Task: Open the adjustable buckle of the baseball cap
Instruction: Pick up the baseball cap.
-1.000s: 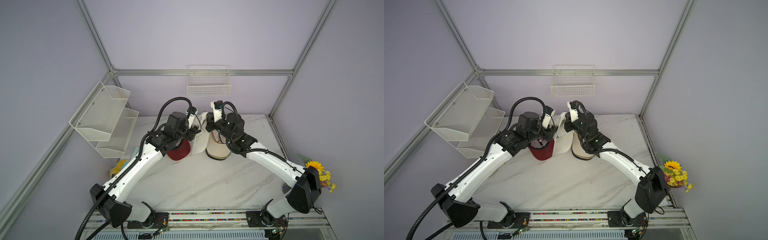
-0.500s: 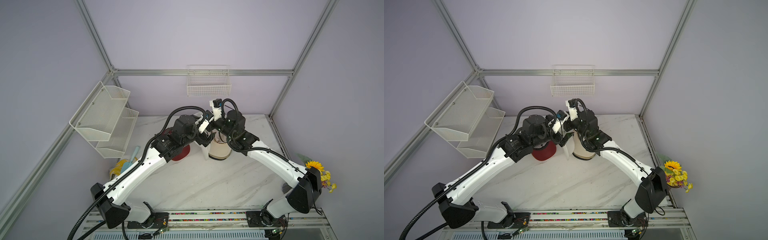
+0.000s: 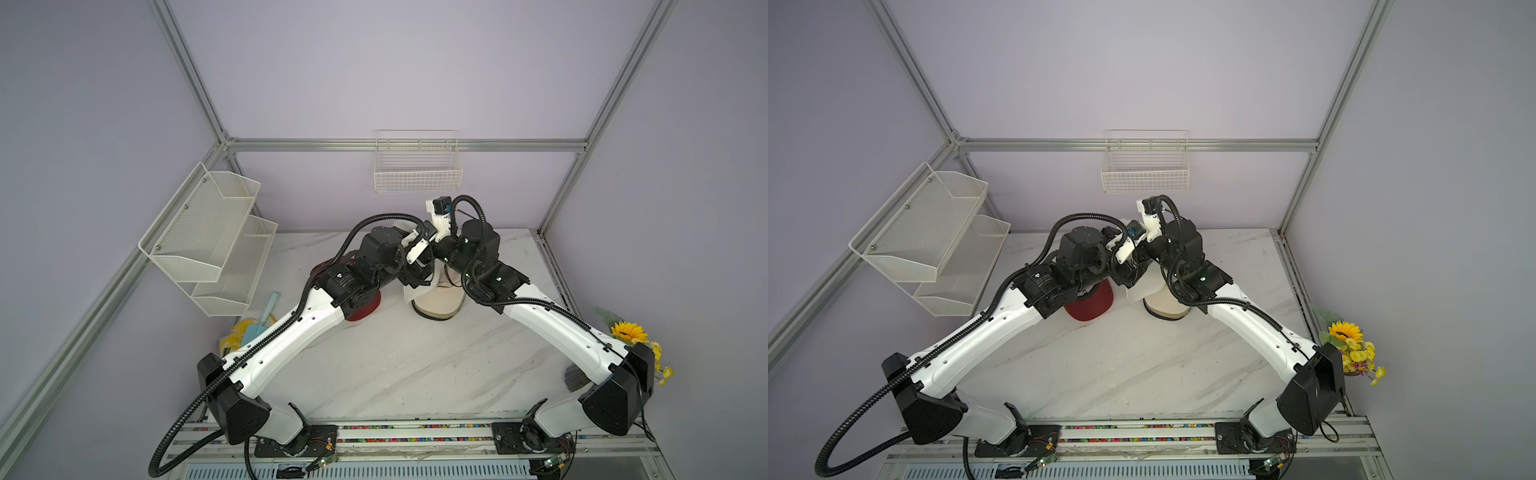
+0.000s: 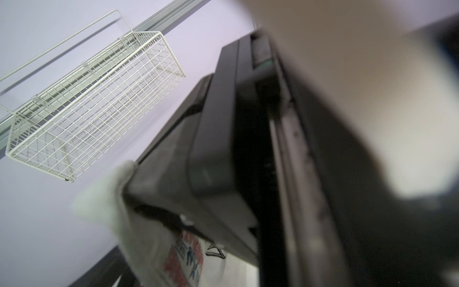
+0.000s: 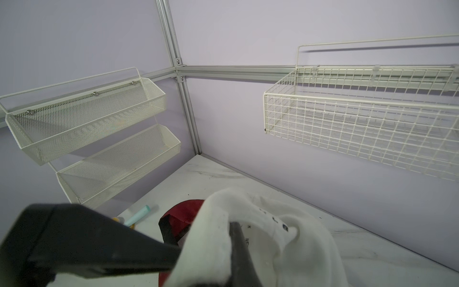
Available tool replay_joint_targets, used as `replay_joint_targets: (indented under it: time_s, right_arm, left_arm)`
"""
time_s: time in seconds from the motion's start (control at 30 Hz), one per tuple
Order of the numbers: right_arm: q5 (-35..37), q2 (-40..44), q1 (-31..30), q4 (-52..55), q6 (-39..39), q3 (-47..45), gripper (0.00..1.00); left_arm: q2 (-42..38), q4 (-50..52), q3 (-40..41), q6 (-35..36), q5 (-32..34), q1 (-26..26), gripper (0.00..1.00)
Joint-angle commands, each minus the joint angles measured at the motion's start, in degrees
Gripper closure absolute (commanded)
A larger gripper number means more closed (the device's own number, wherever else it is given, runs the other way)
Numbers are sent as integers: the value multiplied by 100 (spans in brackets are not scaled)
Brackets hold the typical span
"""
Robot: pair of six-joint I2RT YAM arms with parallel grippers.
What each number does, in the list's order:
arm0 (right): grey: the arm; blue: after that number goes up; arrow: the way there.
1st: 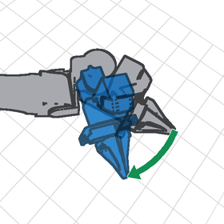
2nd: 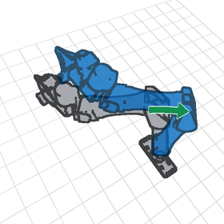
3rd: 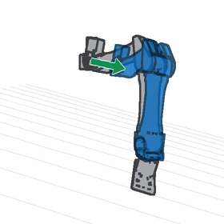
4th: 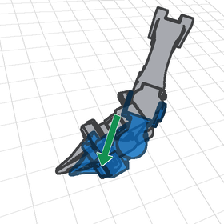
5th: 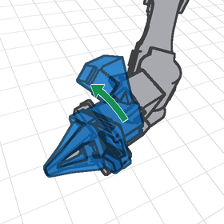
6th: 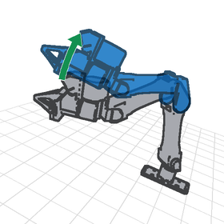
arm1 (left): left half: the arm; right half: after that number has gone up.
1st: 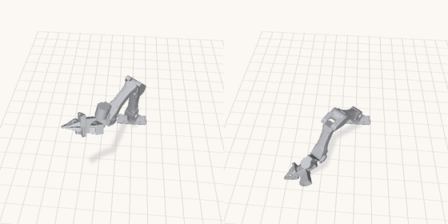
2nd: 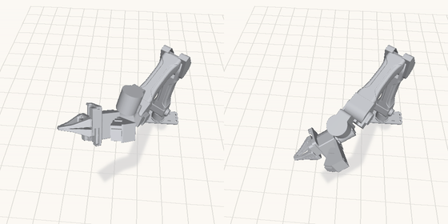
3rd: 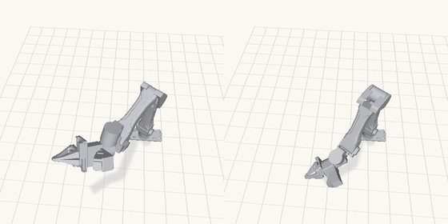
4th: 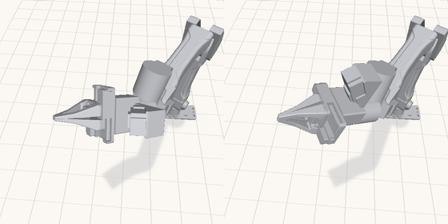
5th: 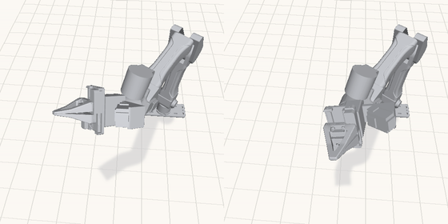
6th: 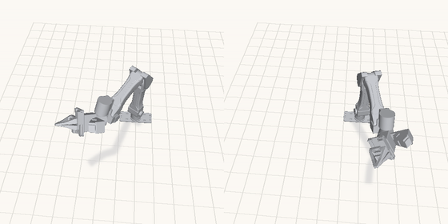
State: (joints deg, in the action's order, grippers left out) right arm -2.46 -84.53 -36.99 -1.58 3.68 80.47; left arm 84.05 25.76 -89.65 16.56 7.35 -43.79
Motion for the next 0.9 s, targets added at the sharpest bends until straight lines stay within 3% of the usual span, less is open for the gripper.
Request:
replay_joint_targets:
  time_s: [0.0,0.4,0.87]
  right_arm:
    - [-104,297,-52,-66,-159,236,100]
    - [109,344,-50,-107,-193,298,100]
    - [676,69,-3,-59,-423,518,100]
  left_arm:
    - [129,112,-158,245,305,80,11]
    - [105,166,23,213,704,89,10]
    - [-882,118,349,-142,769,82,7]
